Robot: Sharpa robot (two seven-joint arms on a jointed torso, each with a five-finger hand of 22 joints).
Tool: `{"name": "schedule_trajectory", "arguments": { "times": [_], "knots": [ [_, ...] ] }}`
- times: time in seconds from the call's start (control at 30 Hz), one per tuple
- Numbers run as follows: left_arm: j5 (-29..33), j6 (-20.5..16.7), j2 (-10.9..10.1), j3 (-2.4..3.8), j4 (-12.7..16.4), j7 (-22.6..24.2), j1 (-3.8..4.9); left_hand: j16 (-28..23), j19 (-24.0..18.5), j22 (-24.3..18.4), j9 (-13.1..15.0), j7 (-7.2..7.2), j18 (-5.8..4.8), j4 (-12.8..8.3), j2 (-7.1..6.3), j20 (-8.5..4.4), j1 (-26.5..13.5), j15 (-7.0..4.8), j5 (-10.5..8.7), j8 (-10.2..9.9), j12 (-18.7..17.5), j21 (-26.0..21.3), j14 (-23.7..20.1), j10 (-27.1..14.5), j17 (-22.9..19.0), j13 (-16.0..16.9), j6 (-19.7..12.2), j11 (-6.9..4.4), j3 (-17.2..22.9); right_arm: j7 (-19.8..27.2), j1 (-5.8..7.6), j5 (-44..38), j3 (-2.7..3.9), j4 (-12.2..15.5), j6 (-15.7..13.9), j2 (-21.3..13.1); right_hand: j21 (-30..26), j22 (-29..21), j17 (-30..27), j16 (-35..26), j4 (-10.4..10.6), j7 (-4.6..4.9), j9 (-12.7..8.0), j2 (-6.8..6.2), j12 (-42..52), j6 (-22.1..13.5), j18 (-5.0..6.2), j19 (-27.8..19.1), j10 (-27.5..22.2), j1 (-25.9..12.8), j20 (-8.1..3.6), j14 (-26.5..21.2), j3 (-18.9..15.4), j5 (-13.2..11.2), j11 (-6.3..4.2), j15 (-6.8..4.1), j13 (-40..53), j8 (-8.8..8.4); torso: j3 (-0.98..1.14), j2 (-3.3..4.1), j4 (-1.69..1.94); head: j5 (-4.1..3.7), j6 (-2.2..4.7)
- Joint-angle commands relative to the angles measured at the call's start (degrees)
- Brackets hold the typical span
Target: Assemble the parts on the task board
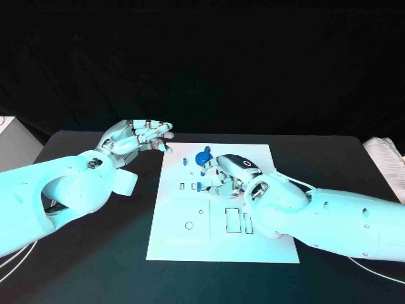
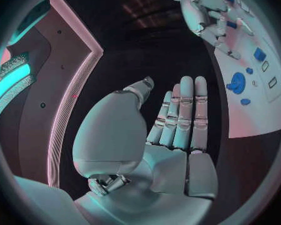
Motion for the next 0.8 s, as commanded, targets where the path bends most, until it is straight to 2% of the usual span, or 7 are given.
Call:
{"name": "schedule_trajectory", "arguments": {
  "times": [0.03,0.07,0.1,0.2,0.33,0.37,0.8],
  "knots": [
    [-6.06,1.46,0.64,0.04,-0.60,-6.01,0.06,8.54,4.75,2.83,0.81,-1.17,0.68,1.40,-0.21,-1.87,-1.18,-1.70,-0.30,1.57,5.35,5.46,5.74,3.01,4.32,3.04,-0.06,-1.43,-1.23,10.06,1.50,9.85,0.12,2.45,0.27,-2.26,-1.32,10.57,13.47,-0.35,-0.29,0.19,-0.13,0.04,-0.66,-0.49,0.75,2.94,-0.86,0.91,0.60,5.57,-0.03,0.36,0.27,0.43,3.93,-0.28,0.12,-0.58,-0.48,0.53,-0.09],
    [-7.37,1.30,0.89,0.04,-0.96,-6.92,0.06,10.29,5.03,3.67,1.08,-1.36,0.58,1.63,-0.23,-2.34,-1.15,-1.93,-0.30,2.05,7.22,6.83,5.63,2.70,5.44,4.34,-0.30,-1.69,-1.59,10.79,2.12,11.45,0.15,3.41,0.45,-3.29,-1.35,10.55,13.48,-0.34,-0.29,0.19,-0.13,0.04,-0.68,-0.49,0.75,2.92,-0.89,0.97,0.61,5.57,-0.03,0.38,0.28,0.44,3.91,-0.28,0.17,-0.72,-0.52,0.64,-0.15],
    [-8.48,1.08,1.09,0.04,-1.24,-7.82,0.07,20.14,6.59,5.37,2.20,-3.22,0.78,1.57,-0.49,-3.31,-1.07,-3.63,-0.39,4.26,13.84,9.81,12.46,6.30,19.17,8.37,2.14,-3.38,-2.53,11.22,2.63,12.72,0.16,4.18,0.64,-4.15,-1.44,10.48,13.49,-0.34,-0.31,0.21,-0.12,0.03,-0.77,-0.47,0.78,2.88,-1.01,1.14,0.64,5.57,-0.03,0.42,0.29,0.46,3.82,-0.27,0.23,-0.84,-0.54,0.74,-0.21],
    [-12.76,0.10,1.69,0.05,-2.09,-11.74,0.11,29.27,9.19,13.99,5.12,-4.50,-0.18,2.64,0.31,-5.05,-0.56,-4.66,0.18,7.88,31.09,19.20,18.10,1.76,33.23,21.36,3.64,-4.81,-3.55,12.27,4.13,16.72,0.21,6.45,1.30,-6.83,-1.50,10.46,13.50,-0.34,-0.25,0.12,0.02,0.08,-0.75,0.14,0.79,2.85,-1.07,1.42,0.71,5.57,-0.07,0.52,0.26,0.48,3.79,0.12,0.40,-1.16,-0.62,0.84,-0.35],
    [-20.90,-0.69,2.85,0.08,-3.26,-20.39,0.41,33.05,13.22,24.07,8.02,-4.95,-1.52,3.85,0.59,-5.45,0.12,-5.25,0.27,10.47,39.37,26.97,21.57,-0.59,41.07,27.81,3.79,-5.36,-3.28,12.88,5.69,20.44,0.23,8.62,1.96,-10.19,-1.53,10.45,13.53,-0.33,-0.16,0.03,0.14,0.27,-0.64,0.58,0.79,2.85,-1.04,1.52,0.71,5.58,-0.04,0.76,0.19,0.43,3.83,0.44,0.65,-1.78,-0.77,1.35,-0.65],
    [-23.02,-0.20,3.32,0.08,-3.74,-23.20,0.68,34.19,14.93,27.12,8.67,-5.10,-2.00,3.85,0.60,-5.65,0.68,-5.38,0.54,10.87,43.59,29.10,22.77,1.59,43.67,32.73,3.50,-5.67,-2.77,12.97,5.99,21.14,0.24,8.85,1.96,-10.90,-1.54,10.46,13.52,-0.33,0.05,-0.02,0.20,0.52,-0.62,0.72,0.79,2.86,-1.07,0.90,0.70,5.57,-0.31,-0.70,0.15,0.40,3.76,0.63,0.68,-1.87,-0.79,1.46,-0.66],
    [-40.41,13.71,13.63,-0.84,-13.11,-44.89,4.71,34.99,15.96,31.33,14.57,-6.20,-2.57,7.33,1.16,-6.04,-5.78,-6.06,0.46,15.66,48.72,32.46,24.01,2.86,46.45,38.52,3.10,-6.20,-3.48,12.77,7.38,26.69,0.24,6.70,1.09,-14.58,-1.92,10.20,13.23,-0.47,0.17,0.00,0.20,0.80,-0.70,0.54,0.88,2.70,-1.22,0.13,0.68,5.50,-0.82,-1.00,0.16,0.39,3.54,0.73,1.04,-3.06,-0.61,2.31,-1.76]
  ]
}}
